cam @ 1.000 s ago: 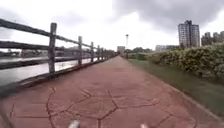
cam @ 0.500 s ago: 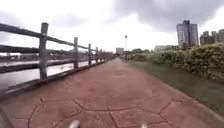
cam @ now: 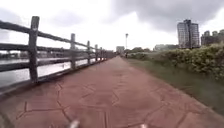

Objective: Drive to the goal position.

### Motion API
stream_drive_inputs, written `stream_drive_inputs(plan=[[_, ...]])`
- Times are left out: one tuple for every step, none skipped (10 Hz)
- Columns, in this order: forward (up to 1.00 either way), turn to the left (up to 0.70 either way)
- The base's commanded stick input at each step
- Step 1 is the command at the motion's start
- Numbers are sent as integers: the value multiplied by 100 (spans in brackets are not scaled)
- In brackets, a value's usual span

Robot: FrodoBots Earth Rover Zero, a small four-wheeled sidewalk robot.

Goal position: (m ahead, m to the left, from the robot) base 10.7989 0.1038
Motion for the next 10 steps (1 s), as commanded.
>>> stream_drive_inputs(plan=[[70, 0], [70, 0], [70, 0], [70, 0], [70, 0], [70, 0], [70, 0], [70, 0], [70, 0], [70, 0]])
